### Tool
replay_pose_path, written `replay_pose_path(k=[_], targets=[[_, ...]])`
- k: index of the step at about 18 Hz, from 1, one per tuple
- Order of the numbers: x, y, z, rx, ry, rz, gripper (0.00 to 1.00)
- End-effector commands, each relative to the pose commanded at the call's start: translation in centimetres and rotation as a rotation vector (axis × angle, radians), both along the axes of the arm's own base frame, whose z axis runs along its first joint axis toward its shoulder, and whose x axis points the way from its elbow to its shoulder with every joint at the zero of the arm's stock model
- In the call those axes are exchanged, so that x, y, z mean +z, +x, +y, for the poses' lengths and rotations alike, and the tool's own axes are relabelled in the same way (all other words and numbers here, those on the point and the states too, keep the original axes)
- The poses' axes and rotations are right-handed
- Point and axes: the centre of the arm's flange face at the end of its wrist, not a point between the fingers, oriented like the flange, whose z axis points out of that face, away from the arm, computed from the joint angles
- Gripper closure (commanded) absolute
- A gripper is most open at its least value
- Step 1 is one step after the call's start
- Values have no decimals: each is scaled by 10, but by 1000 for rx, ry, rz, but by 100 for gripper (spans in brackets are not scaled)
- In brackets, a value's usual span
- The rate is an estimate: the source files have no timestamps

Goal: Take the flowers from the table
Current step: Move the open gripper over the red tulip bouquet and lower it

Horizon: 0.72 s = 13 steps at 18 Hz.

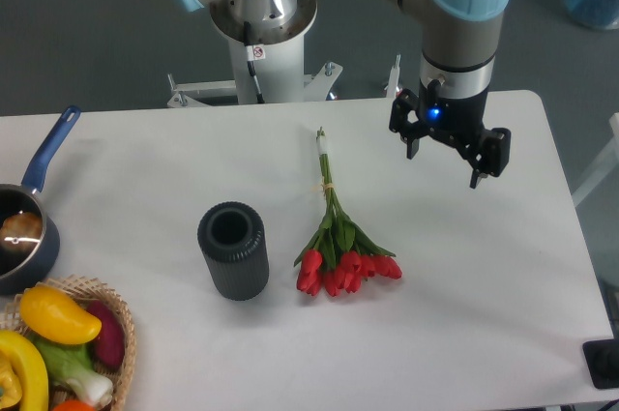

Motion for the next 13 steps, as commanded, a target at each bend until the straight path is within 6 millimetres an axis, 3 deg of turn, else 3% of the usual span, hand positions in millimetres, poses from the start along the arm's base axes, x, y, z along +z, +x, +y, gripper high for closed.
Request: replay_pose_path(k=[5,11,13], targets=[[-4,3,3,40,6,-10,0],[-48,29,-3,54,101,76,0],[-50,37,3,118,119,62,0]])
